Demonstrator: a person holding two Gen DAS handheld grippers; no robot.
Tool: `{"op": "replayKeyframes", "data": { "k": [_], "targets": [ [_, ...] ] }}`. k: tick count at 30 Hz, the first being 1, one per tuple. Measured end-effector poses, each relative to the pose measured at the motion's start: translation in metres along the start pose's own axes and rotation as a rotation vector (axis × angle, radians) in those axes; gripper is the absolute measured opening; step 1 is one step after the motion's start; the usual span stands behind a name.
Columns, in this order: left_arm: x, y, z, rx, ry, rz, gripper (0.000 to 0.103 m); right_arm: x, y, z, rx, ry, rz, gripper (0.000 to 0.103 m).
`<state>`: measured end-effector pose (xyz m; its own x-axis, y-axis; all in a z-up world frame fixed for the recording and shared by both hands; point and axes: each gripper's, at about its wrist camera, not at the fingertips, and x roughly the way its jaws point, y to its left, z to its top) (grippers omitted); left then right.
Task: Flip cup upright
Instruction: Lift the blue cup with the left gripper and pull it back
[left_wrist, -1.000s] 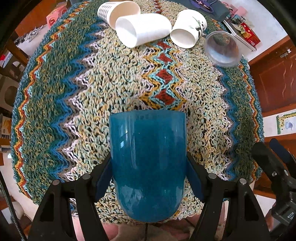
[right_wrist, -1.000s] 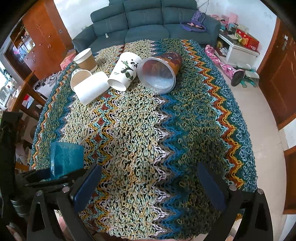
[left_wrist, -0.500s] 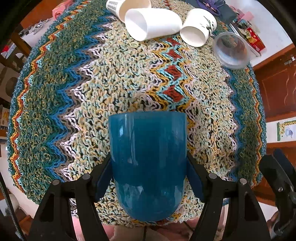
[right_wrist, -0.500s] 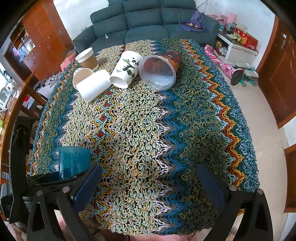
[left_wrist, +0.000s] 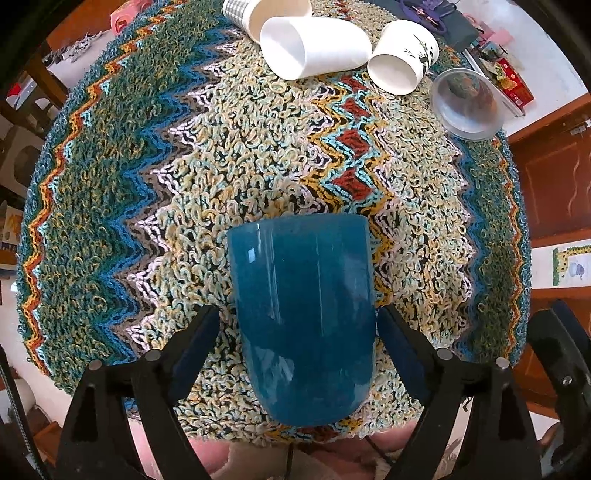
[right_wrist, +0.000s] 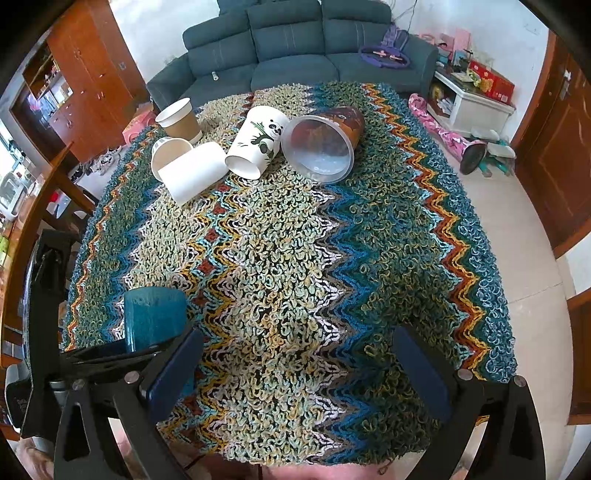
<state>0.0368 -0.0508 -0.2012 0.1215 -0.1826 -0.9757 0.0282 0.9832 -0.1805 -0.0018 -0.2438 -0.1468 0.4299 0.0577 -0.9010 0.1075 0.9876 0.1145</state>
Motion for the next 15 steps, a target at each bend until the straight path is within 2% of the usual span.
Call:
{"op": "replayKeyframes", "data": {
  "k": [4, 15],
  "targets": [
    [-0.008, 0.000, -0.001, 0.019, -0.013, 0.024, 0.089, -0.003, 0.001, 0.002, 0.001, -0.007, 0.003, 0.103],
    [-0.057, 0.006, -0.010, 0.090, -0.128, 0.090, 0.089, -0.016, 0.010, 0.005, -0.033, -0.030, 0.015, 0.103]
  ]
}}
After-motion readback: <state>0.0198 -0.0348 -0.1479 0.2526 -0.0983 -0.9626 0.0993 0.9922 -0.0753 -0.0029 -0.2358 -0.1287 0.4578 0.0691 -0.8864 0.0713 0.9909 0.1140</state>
